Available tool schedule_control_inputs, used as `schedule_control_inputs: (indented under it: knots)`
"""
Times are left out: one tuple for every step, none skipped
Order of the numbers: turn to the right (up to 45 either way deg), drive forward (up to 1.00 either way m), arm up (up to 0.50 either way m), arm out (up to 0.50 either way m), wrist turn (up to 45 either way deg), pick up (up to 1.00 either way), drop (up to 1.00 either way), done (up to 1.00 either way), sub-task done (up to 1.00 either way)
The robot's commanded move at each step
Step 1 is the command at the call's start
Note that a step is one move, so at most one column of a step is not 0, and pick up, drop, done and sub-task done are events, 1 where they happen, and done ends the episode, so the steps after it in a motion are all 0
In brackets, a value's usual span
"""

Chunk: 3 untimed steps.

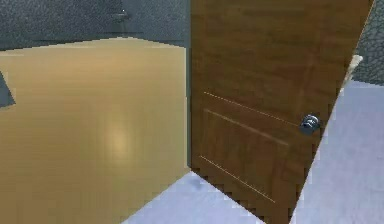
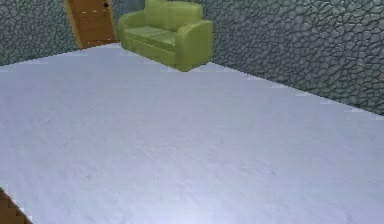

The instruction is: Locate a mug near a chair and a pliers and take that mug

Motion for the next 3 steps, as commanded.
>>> schedule_control_inputs:
  knots:
    - [-36.0, 0.00, 0.00, 0.00, 0.0, 0.00, 0.00, 0.00, 0.00]
    - [0.0, 1.00, 0.00, 0.00, 0.0, 0.00, 0.00, 0.00, 0.00]
    - [0.0, 1.00, 0.00, 0.00, 0.0, 0.00, 0.00, 0.00, 0.00]
